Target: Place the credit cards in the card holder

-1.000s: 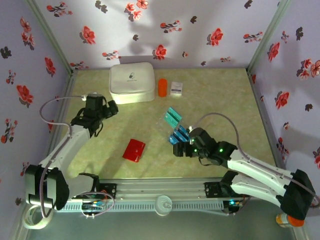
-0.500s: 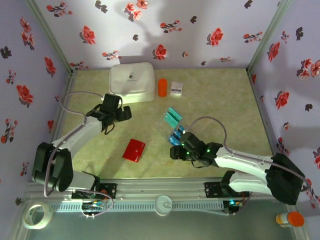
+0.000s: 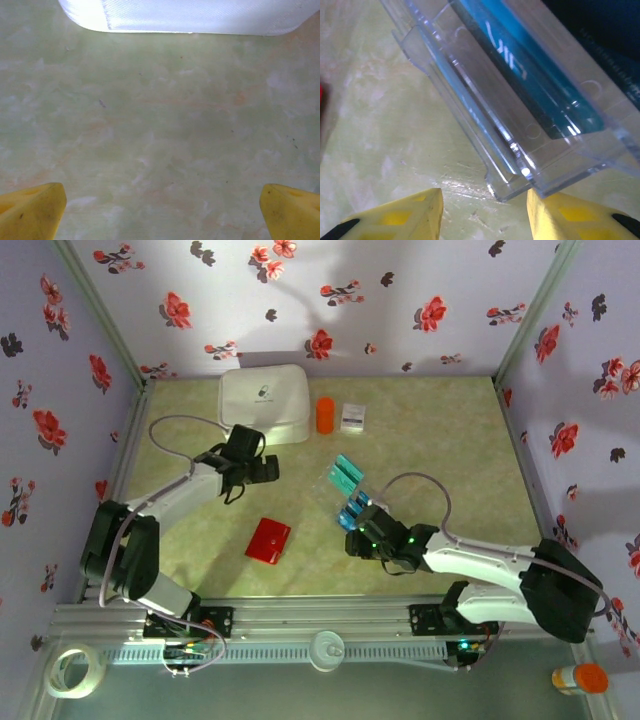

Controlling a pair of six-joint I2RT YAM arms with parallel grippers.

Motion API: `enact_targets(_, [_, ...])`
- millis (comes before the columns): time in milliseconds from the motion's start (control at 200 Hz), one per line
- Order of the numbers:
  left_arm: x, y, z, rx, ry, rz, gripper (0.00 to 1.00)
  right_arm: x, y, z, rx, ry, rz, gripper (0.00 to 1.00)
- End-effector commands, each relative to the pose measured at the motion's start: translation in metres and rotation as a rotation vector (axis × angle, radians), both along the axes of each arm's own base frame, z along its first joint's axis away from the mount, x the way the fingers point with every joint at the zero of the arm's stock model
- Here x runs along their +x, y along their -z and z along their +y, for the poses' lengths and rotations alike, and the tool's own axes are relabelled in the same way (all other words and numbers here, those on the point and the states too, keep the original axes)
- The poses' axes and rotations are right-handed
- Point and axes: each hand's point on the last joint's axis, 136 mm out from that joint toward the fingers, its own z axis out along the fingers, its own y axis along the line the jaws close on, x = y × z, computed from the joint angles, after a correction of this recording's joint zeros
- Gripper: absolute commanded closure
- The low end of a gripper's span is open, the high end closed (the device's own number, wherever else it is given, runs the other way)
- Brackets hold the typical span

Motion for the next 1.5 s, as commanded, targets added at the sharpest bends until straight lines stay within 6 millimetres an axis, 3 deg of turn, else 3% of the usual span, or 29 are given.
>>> enact_targets(0, [0.003, -0.002, -0.012, 0.008, 0.039, 0.006, 0.00, 0.014, -0.006, -0.002, -0.027, 0.056, -0.051, 0.54])
enact_targets(405, [0.003, 0.025, -0.033, 0.011, 0.063, 0.069, 0.00, 0.048, 0.002, -0.022, -0.072, 0.137, -0.075, 0.63])
enact_targets(910, [0.032, 0.044, -0.068, 0.010, 0.083, 0.099, 0.00, 0.091, -0.001, -0.039, -0.093, 0.204, -0.084, 0.65])
enact_targets(1495, [0.054, 0.063, -0.107, 0.019, 0.129, 0.125, 0.00, 0.108, 0.008, -0.050, -0.091, 0.256, -0.066, 0.65])
